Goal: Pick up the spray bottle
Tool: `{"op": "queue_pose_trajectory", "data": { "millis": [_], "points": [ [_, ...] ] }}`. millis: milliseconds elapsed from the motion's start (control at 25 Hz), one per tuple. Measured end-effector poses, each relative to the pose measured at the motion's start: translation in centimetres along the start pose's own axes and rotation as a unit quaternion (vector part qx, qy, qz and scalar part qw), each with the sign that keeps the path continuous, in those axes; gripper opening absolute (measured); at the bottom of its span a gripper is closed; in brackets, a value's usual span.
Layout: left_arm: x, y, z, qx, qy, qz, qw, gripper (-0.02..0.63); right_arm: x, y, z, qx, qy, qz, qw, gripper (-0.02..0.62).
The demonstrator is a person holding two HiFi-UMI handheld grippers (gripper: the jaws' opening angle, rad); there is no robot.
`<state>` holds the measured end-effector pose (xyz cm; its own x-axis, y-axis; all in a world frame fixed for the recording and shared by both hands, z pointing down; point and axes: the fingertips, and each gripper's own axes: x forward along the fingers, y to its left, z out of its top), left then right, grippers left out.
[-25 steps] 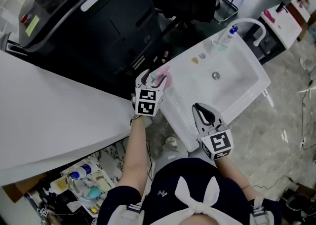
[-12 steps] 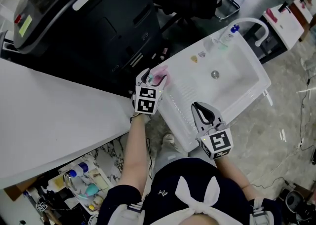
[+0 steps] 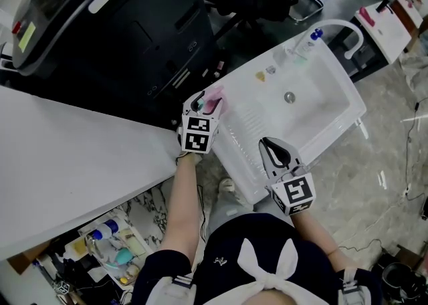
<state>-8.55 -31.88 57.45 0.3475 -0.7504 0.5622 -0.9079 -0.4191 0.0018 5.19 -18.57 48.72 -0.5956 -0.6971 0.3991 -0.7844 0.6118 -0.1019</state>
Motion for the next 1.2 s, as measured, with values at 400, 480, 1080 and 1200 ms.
{"op": "queue_pose_trajectory", "data": {
  "millis": [400,480,1080,1200],
  "points": [
    [-0.2,-0.9,0.3,0.013,-0.001,-0.012,0.9998,0.148,-0.2,-0.3,-0.3,0.005,0.0,-0.002,1.0,0.035],
    [-0.2,-0.9,0.3,0.014,0.001,-0.011,0.9998,0.147,-0.2,-0.2,-0.4,0.005,0.001,-0.001,1.0,0.035],
    [-0.5,-1.1,-0.2,0.005,0.007,-0.011,0.9999,0.144,-0.9,-0.2,-0.2,-0.001,0.002,-0.004,1.0,0.035],
    [-0.7,-1.2,0.0,0.008,0.006,-0.01,0.9999,0.144,-1.1,-0.1,-0.2,0.0,0.0,-0.006,1.0,0.035]
  ]
}}
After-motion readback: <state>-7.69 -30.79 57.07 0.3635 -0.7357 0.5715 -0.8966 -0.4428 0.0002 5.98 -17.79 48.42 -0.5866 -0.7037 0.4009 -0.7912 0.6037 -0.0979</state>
